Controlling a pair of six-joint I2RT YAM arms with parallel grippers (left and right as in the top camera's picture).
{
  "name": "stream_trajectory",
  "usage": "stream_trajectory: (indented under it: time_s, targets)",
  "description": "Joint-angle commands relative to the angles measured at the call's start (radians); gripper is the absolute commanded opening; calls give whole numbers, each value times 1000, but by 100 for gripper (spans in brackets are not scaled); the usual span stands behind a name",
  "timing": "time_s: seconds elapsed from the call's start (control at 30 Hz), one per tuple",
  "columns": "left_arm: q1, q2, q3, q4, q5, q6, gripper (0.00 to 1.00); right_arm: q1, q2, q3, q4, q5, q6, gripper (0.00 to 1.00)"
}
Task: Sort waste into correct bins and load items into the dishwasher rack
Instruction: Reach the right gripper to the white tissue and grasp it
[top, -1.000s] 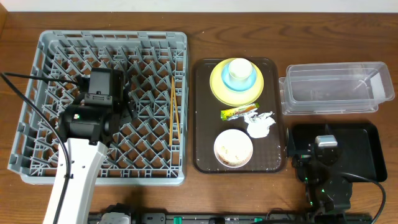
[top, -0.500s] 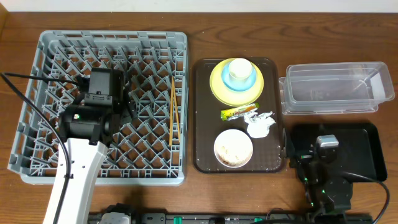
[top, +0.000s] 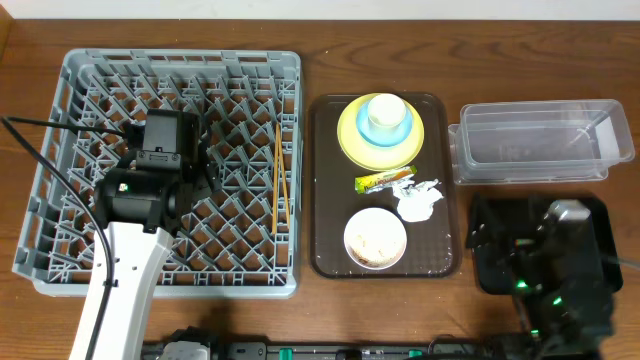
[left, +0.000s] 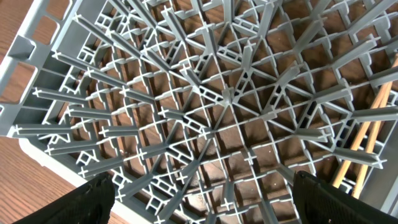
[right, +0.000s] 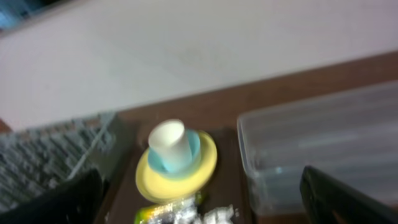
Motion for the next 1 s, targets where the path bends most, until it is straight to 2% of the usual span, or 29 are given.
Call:
stream_trajectory:
  time_s: [0.0,0.17,0.27,0.33,0.53,0.57,0.6,0.63,0.7,0.73,0.97]
  targets:
    - [4,2,-8,-5,-21,-6,92,0,190,240,-152,-12,-31,99]
    - [4,2,-8,-5,-21,-6,93,8,549,648,-560,-97,-34,99]
    - [4,2,-8,-5,-21,-6,93,26,695,774,-685,-174,-31,99]
    - [4,2,-8,-5,-21,-6,93,38,768,807,-714,-259,-27,99]
    - [4,2,-8,-5,-21,-6,93,64,933,805,-657,-511,-25,97]
    - [4,2,-8,-5,-21,-6,93,74,961,805,-645,-532,-18,90]
    - [4,2,-8,-5,-21,-6,93,85,984,805,-639,-532,-5,76]
    - [4,2,-8,-5,-21,-6,93,101,1014,805,-634,-526,8,54]
    - [4,2,-8,-5,-21,-6,93,126,1064,805,-632,-498,19,24]
    - [4,2,-8,-5,-21,-6,93,136,1081,805,-632,-481,23,17]
    - [4,2,-8,-5,-21,-6,93,239,1240,804,-631,-232,121,17]
